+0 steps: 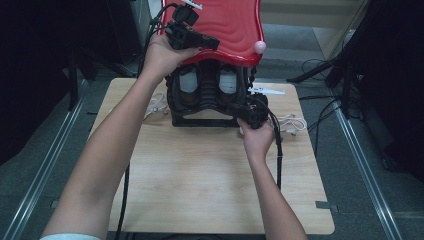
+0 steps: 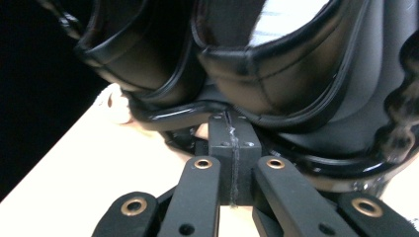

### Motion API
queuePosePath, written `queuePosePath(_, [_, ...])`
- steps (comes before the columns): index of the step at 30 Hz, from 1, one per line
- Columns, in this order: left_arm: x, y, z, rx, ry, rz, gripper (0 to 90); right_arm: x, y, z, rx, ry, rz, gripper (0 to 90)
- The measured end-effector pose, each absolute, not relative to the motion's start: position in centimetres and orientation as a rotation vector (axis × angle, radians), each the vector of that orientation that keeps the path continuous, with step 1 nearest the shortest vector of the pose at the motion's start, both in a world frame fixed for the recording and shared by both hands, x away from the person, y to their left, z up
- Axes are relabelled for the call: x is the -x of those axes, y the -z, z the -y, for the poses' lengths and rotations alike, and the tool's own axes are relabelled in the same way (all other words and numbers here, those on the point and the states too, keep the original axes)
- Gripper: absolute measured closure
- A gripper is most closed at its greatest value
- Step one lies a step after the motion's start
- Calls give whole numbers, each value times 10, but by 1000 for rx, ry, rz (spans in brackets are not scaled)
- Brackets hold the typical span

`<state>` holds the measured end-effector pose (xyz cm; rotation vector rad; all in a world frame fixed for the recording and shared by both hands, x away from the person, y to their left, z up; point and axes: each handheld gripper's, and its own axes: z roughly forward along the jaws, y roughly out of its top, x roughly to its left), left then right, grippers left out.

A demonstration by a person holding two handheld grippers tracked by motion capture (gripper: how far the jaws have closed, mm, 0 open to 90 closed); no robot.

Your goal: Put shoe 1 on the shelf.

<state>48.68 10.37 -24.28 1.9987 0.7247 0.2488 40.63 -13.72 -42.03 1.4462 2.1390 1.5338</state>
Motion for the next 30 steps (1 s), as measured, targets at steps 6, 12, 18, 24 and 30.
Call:
queuePosePath(6, [-481,237,-104,-1989,-299,-749,572,-394,421,140,-1373,-1582,-2191,832])
queuePosePath(12, [-469,228,-105,-1995,-266,-753,483,-378,426,140,-1242,-1655,-2197,687])
queuePosePath(18, [-452,228,-107,-2002,-218,-742,323,-362,432,140,-1278,-1659,-2234,552])
queuePosePath(24, [-437,236,-113,-2006,-202,-678,236,-353,441,146,-1267,-1650,-2289,423])
queuePosePath(30, [-426,243,-121,-2000,-195,-716,303,-348,451,152,-1277,-1719,-2313,317])
